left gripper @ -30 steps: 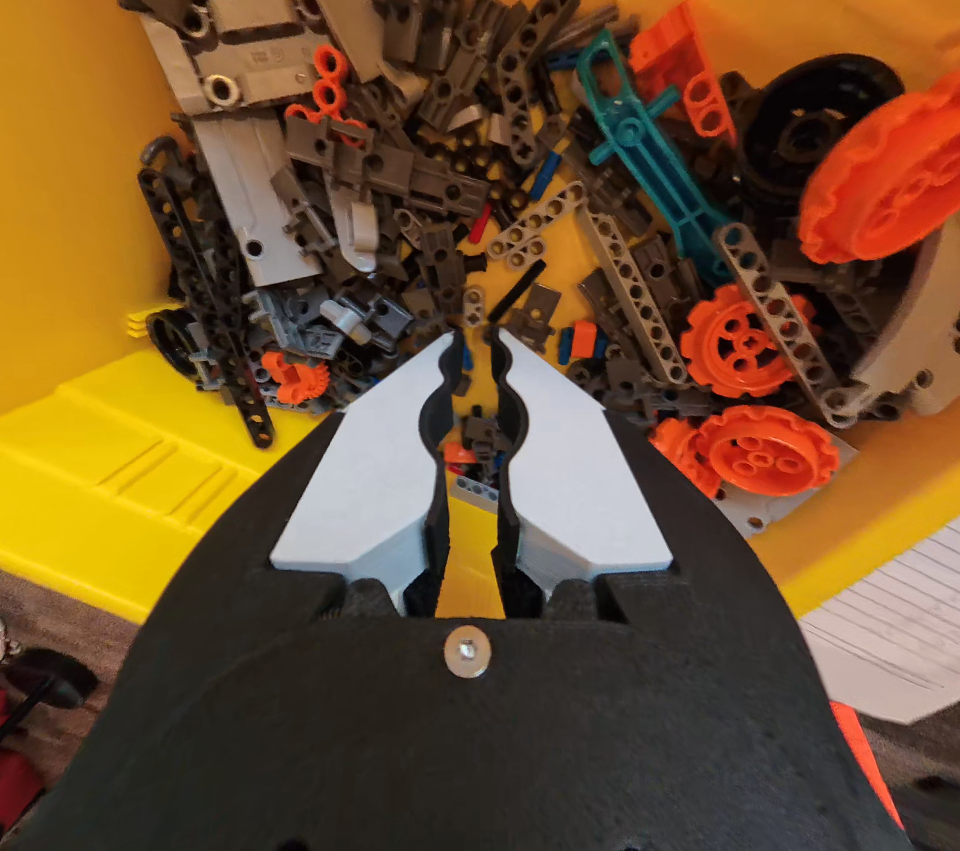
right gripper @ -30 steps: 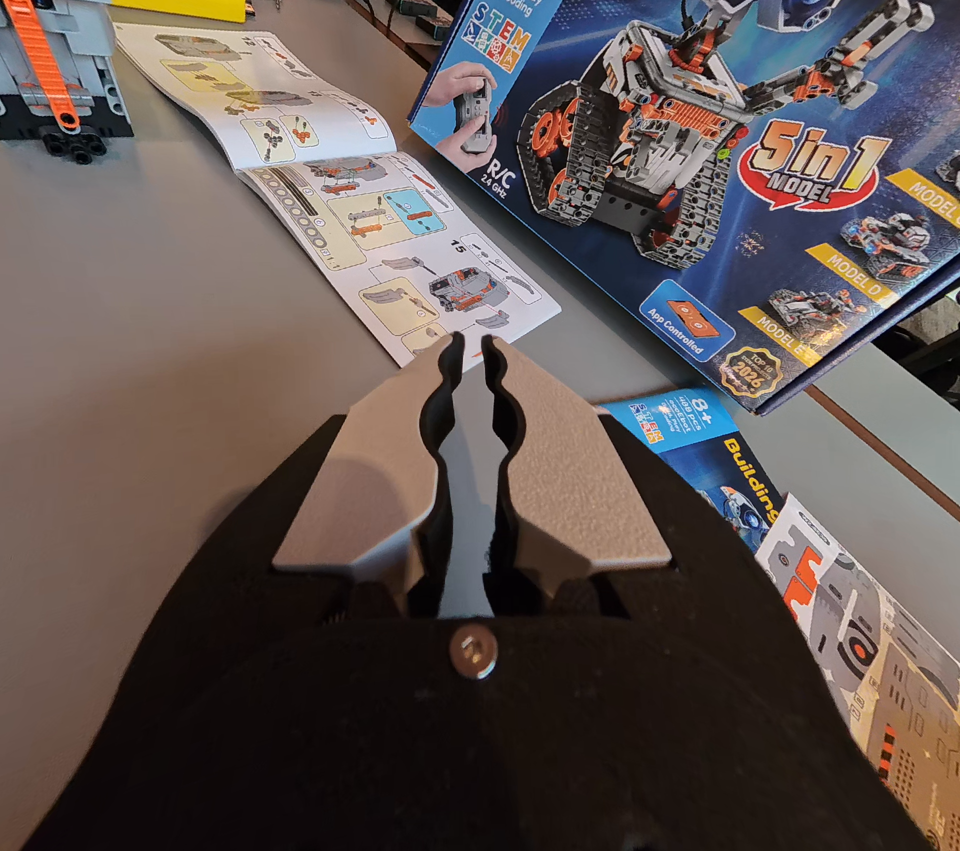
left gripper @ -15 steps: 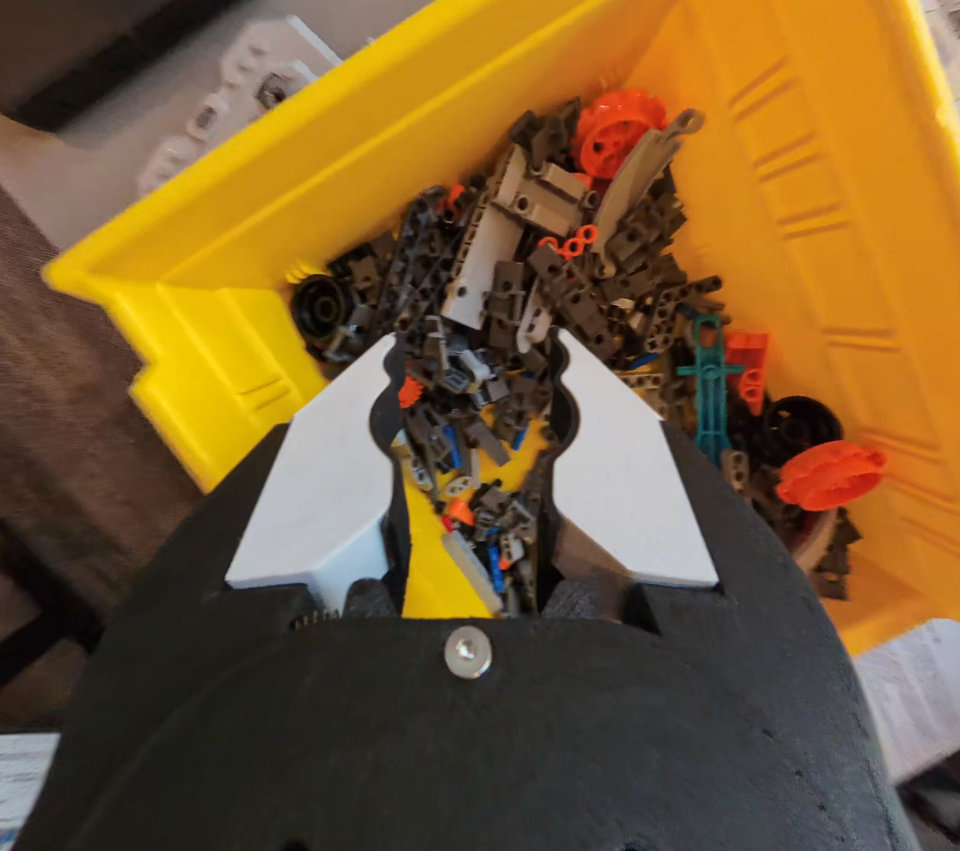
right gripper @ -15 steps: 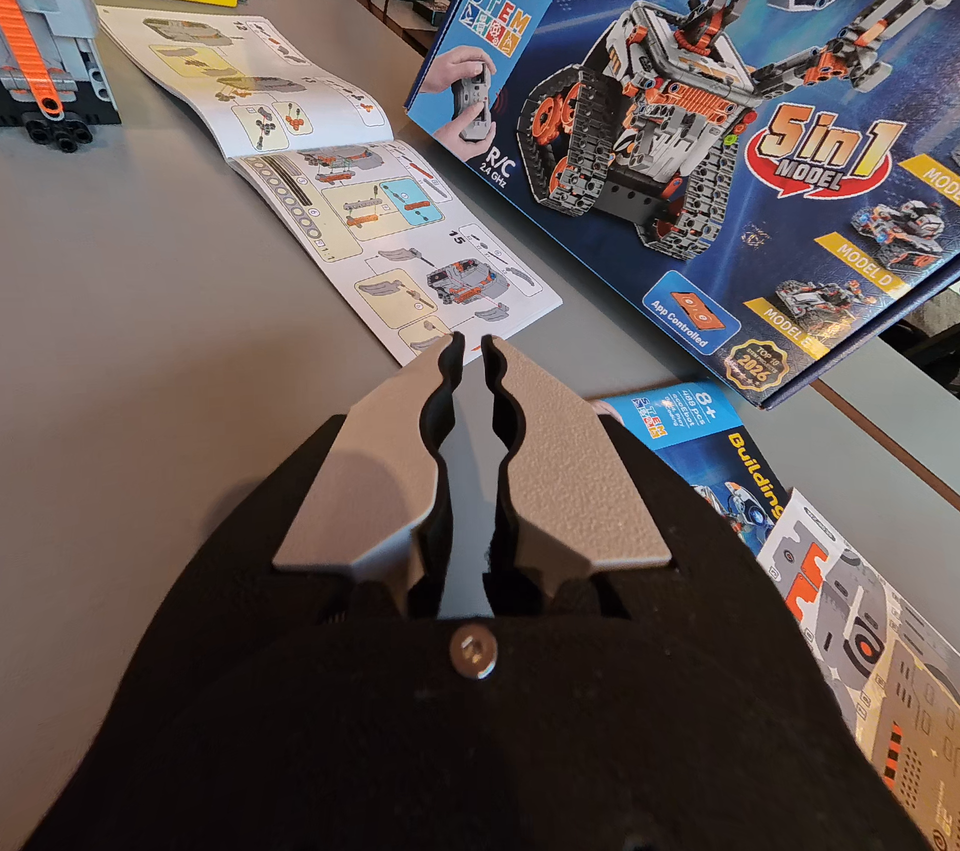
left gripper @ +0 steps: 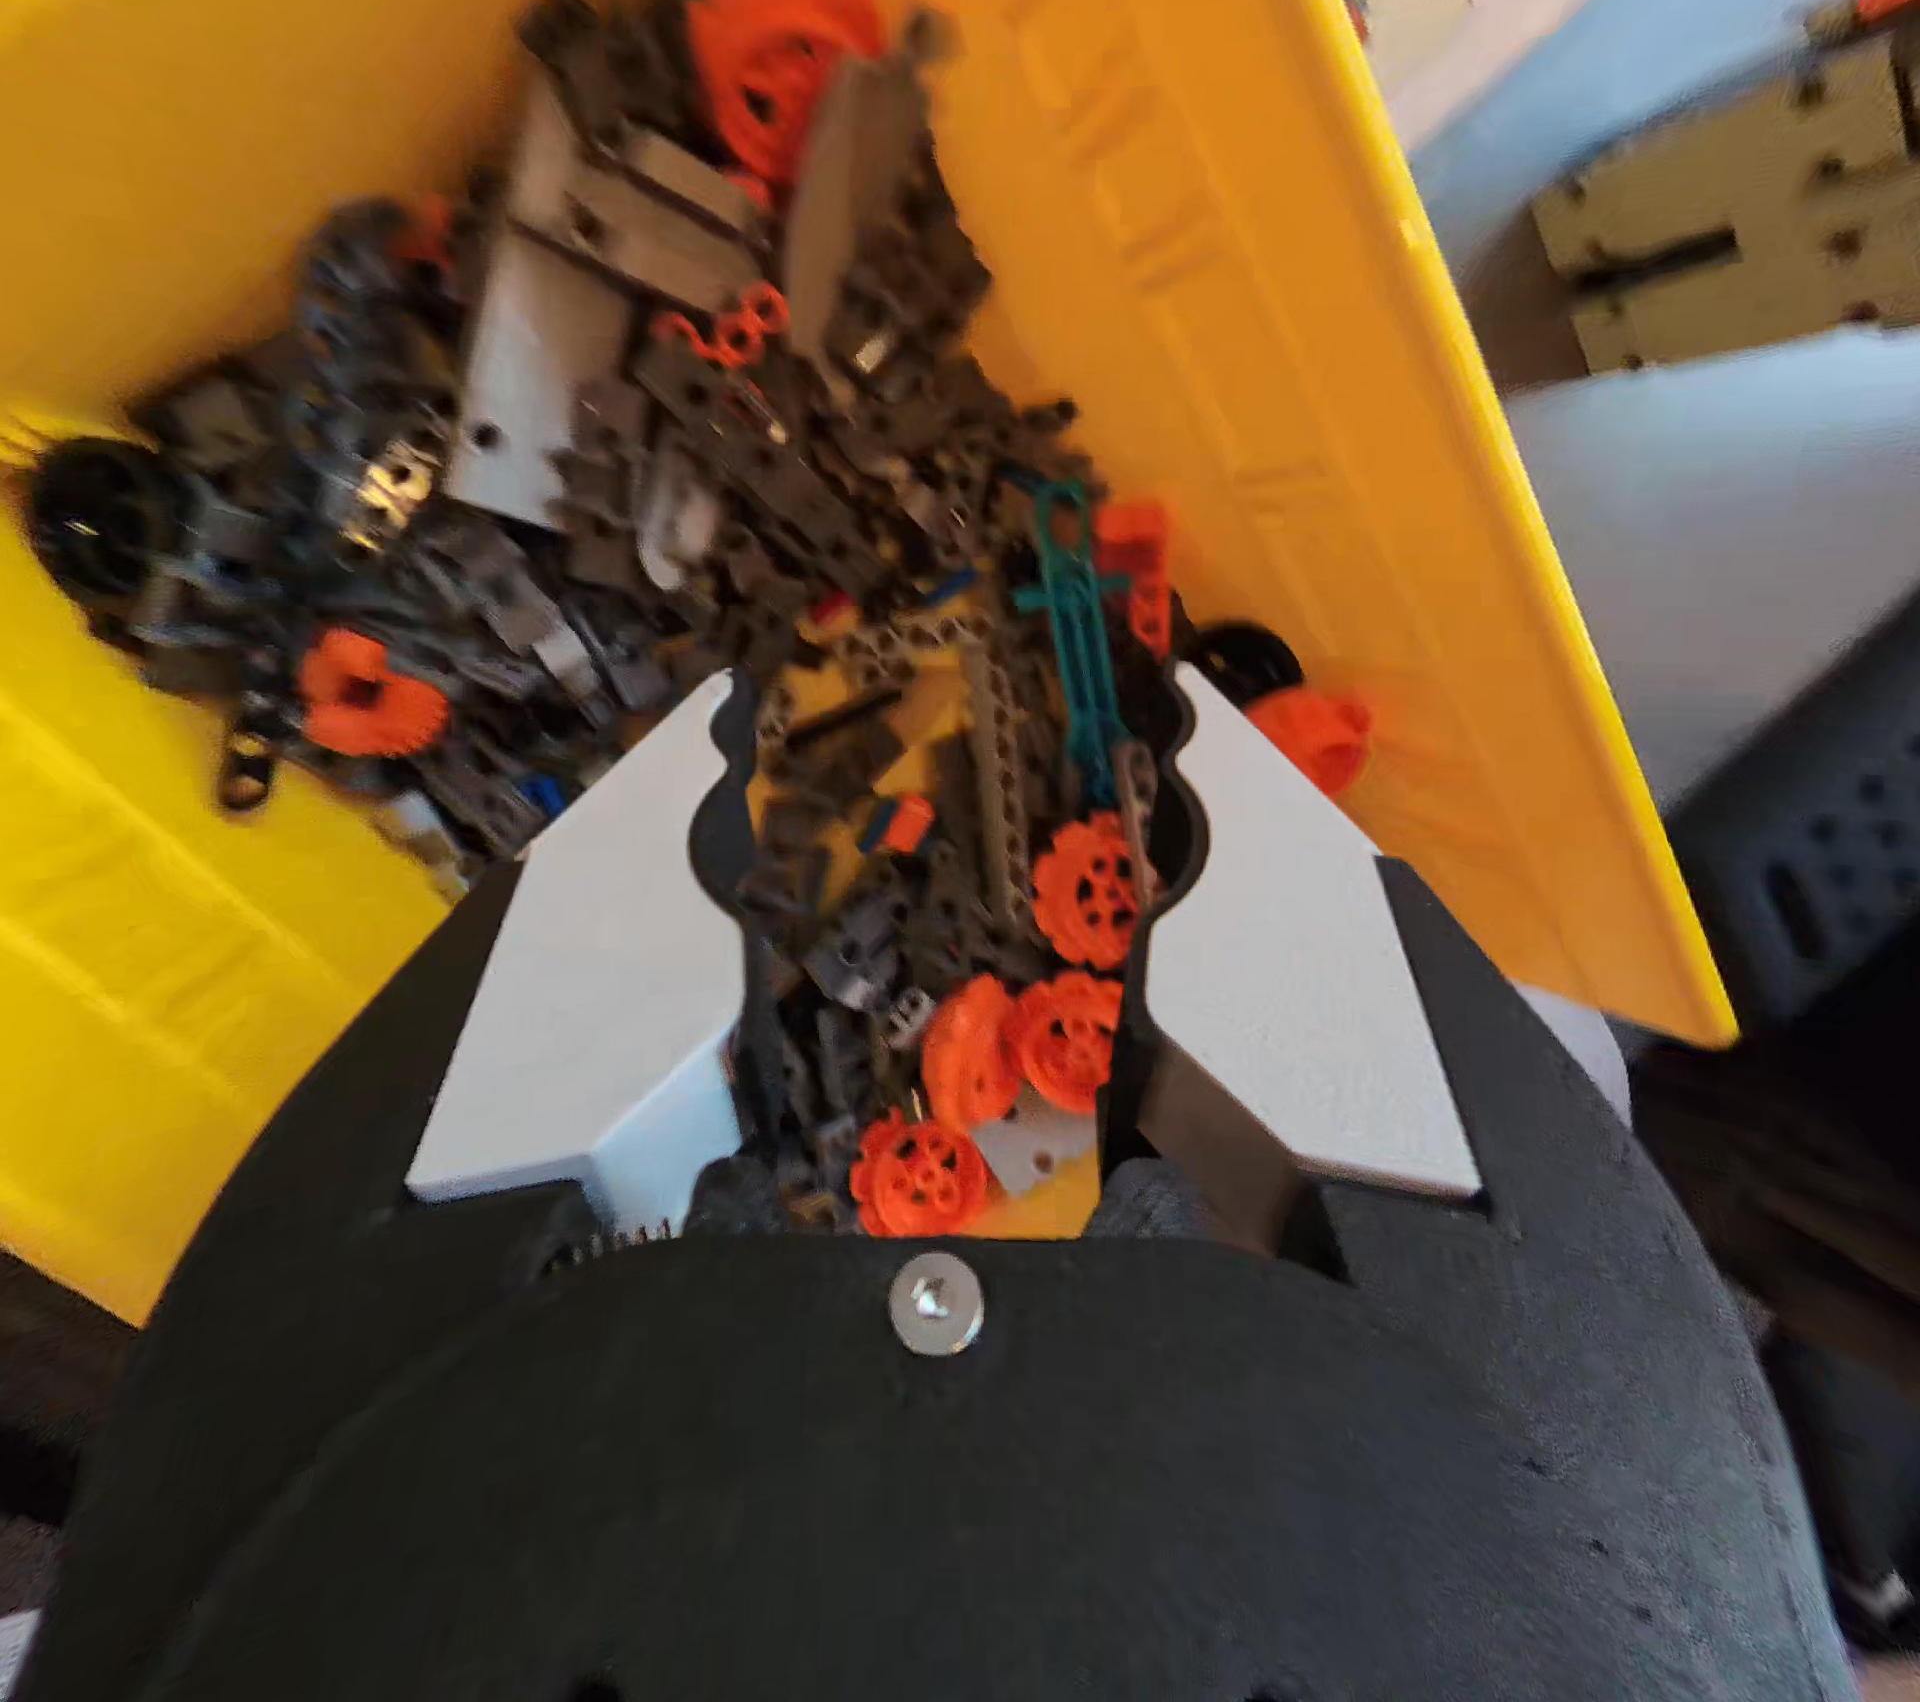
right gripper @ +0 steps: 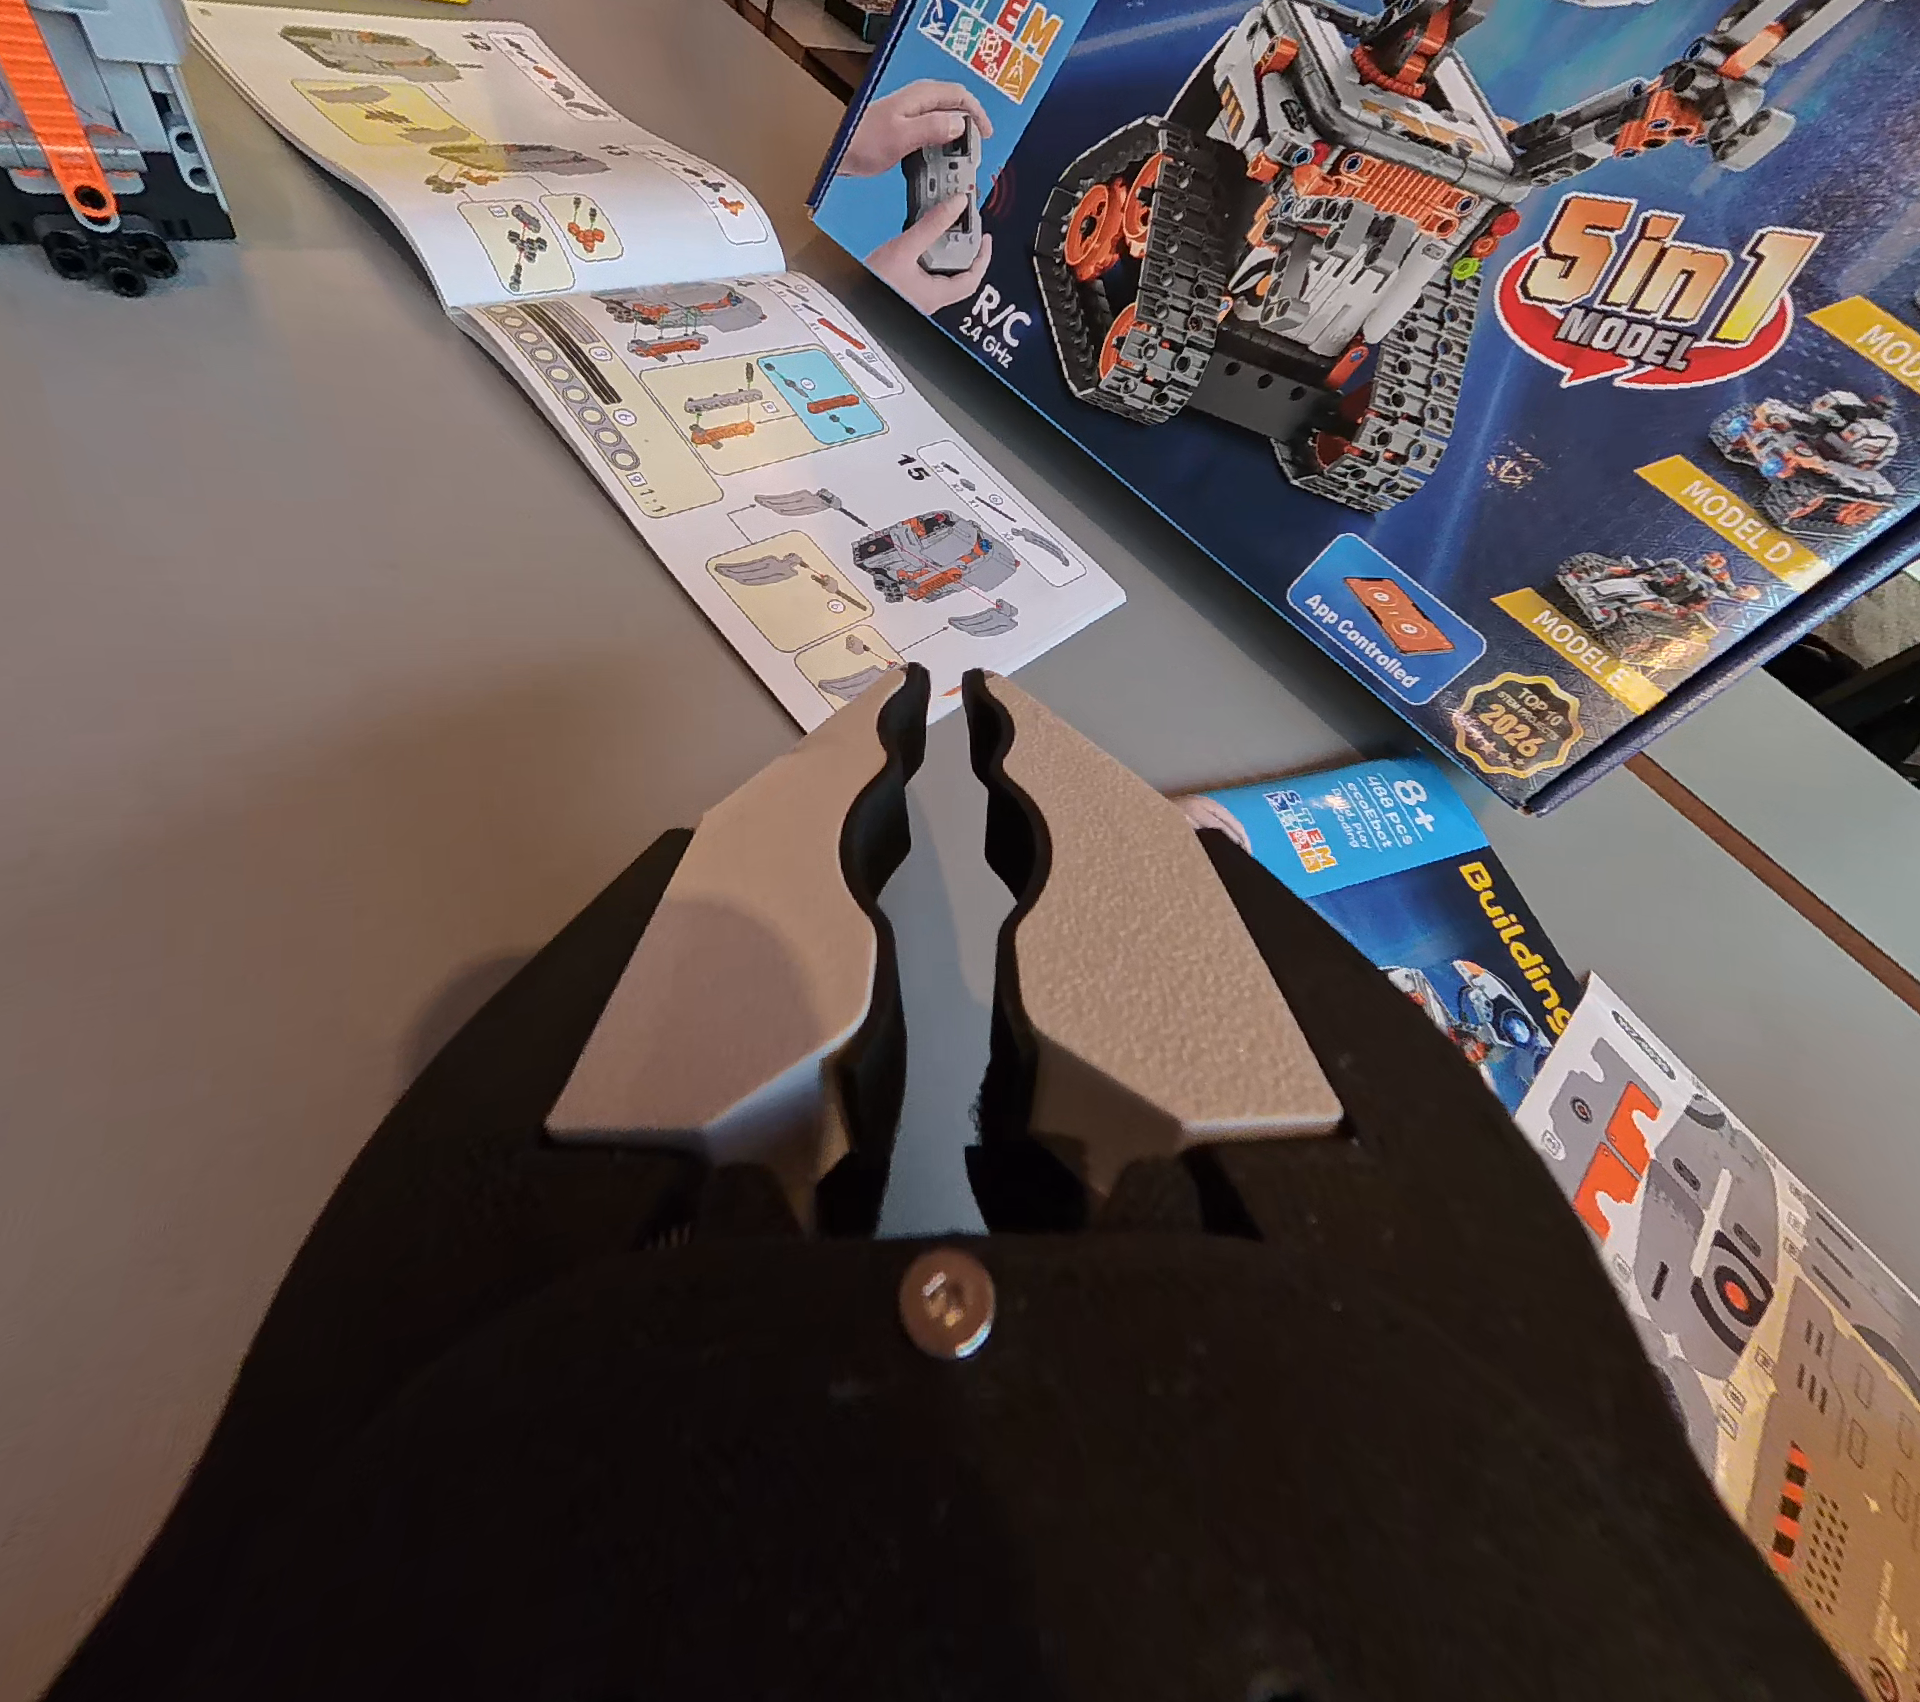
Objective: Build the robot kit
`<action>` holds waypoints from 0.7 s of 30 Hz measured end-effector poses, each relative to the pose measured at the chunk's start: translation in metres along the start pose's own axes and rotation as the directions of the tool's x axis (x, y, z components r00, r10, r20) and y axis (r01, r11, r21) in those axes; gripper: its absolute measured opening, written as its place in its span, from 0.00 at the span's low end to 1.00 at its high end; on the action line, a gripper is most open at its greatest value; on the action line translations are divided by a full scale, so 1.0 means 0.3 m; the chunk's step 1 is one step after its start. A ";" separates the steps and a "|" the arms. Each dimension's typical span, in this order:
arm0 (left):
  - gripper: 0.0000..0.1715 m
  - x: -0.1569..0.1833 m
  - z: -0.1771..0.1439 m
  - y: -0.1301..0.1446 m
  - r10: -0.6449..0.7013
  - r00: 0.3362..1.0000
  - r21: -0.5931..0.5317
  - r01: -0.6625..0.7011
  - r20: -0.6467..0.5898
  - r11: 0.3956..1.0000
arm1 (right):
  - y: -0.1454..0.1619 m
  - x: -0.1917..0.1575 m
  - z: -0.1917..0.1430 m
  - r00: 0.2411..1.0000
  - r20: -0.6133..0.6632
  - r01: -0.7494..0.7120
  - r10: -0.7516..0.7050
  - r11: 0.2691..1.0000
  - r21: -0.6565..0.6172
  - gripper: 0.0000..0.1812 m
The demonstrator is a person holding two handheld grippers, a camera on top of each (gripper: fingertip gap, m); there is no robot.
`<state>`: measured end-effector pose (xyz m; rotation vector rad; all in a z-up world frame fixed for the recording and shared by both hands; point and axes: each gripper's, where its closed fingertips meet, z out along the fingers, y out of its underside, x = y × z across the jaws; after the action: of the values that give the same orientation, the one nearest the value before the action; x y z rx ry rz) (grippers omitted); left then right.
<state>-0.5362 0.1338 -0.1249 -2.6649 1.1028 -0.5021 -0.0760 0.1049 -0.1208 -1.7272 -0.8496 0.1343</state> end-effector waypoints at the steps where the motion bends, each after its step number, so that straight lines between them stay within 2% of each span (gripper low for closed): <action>1: 0.49 0.024 -0.001 0.027 0.011 1.000 -0.011 -0.011 -0.013 1.000 | 0.000 -0.002 0.001 1.000 0.003 0.000 0.000 1.000 0.000 0.03; 2: 0.56 0.053 0.001 0.056 0.026 0.999 -0.027 -0.027 -0.031 0.999 | -0.001 -0.005 0.002 1.000 0.005 0.003 -0.003 1.000 0.000 0.03; 5: 0.63 0.096 0.021 0.157 0.111 0.994 -0.126 -0.111 -0.003 0.986 | -0.003 -0.012 0.004 1.000 0.006 0.018 -0.018 1.000 -0.004 0.03; 8: 0.65 0.131 0.060 0.218 0.179 0.984 -0.195 -0.172 0.020 0.966 | -0.001 -0.013 0.005 1.000 0.006 0.019 -0.019 1.000 -0.007 0.03; 10: 0.65 0.115 0.085 0.234 0.226 0.970 -0.235 -0.200 0.087 0.951 | 0.000 -0.012 0.005 1.000 0.004 0.018 -0.018 1.000 -0.007 0.03; 12: 0.61 0.117 0.099 0.220 0.238 0.965 -0.230 -0.209 0.106 0.950 | 0.001 -0.011 0.005 1.000 0.003 0.014 -0.014 1.000 -0.007 0.03; 14: 0.61 0.091 0.097 0.190 0.250 0.956 -0.212 -0.216 0.153 0.953 | 0.001 -0.009 0.004 1.000 0.001 0.015 -0.015 1.000 -0.008 0.03; 17: 0.44 0.007 0.089 0.131 0.264 0.933 -0.166 -0.227 0.244 0.959 | 0.003 -0.009 0.004 1.000 0.000 0.015 -0.015 1.000 -0.009 0.03; 21: 0.40 -0.054 0.104 0.088 0.207 0.955 -0.139 -0.180 0.213 0.974 | 0.007 -0.008 0.006 1.000 0.001 0.011 -0.011 1.000 -0.012 0.03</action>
<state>-0.5517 0.1291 -0.1659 -2.5904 1.3402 -0.0953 -0.0776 0.1048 -0.1242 -1.7333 -0.8621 0.1236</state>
